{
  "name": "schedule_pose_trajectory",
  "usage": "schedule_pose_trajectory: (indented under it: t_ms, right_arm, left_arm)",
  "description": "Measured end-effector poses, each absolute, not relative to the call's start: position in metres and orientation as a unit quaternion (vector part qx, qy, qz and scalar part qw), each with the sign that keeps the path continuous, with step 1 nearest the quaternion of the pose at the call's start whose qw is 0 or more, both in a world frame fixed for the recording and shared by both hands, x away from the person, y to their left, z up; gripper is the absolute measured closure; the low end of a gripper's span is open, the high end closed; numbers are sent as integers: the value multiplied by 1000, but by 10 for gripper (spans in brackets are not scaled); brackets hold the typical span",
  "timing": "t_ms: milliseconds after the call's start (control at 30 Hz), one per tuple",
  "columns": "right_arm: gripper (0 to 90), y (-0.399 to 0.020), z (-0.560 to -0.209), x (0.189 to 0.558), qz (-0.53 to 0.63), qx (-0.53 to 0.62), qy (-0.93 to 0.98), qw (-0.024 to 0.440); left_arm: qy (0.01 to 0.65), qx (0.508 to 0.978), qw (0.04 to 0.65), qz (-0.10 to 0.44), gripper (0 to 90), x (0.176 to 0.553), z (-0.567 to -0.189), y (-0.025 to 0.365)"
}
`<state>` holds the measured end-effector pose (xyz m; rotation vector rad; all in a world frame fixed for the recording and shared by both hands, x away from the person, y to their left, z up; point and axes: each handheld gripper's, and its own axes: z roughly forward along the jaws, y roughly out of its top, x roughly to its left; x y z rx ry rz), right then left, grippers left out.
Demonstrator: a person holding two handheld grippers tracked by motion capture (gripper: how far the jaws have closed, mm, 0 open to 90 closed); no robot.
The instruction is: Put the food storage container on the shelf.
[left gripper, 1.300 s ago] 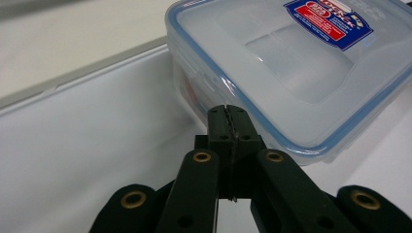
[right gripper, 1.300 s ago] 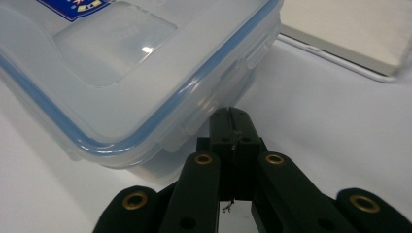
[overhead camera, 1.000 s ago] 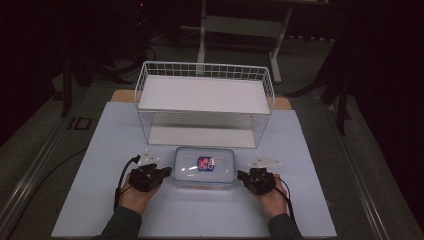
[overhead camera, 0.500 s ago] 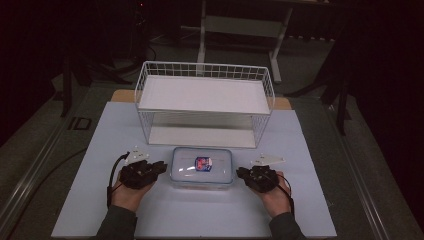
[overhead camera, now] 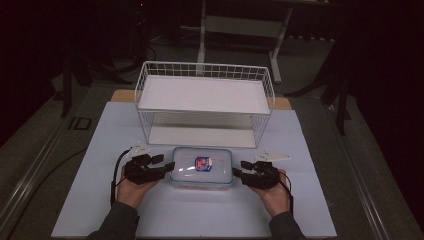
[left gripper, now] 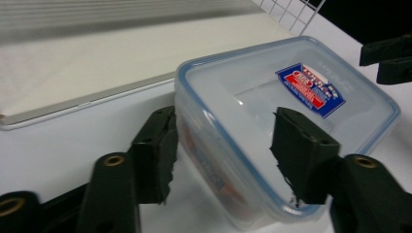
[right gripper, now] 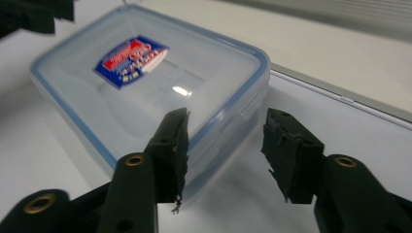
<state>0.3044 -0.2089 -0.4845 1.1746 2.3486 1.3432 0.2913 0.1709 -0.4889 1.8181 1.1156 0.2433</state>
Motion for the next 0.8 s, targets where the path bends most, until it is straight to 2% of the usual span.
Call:
schedule_pose_trajectory:
  t_ms: [100, 200, 233, 433, 567, 800]
  right_arm:
    - [462, -210, -485, 307, 465, 407, 783, 71]
    - [415, -210, -487, 310, 474, 416, 775, 49]
    - [375, -208, -490, 313, 480, 424, 768, 13]
    - [351, -204, -497, 316, 461, 427, 778, 1]
    - [282, -201, -503, 322, 464, 432, 773, -37]
    - [265, -203, -509, 327, 471, 436, 763, -74]
  left_arm:
    - [462, 740, 481, 90, 345, 293, -490, 168]
    - [468, 738, 481, 76, 334, 296, -492, 165]
    - [472, 742, 472, 67, 307, 299, -495, 163]
    - [481, 745, 460, 52, 302, 303, -500, 160]
    - [483, 737, 473, 16, 291, 309, -505, 161]
    - [497, 720, 484, -23, 273, 315, -511, 160]
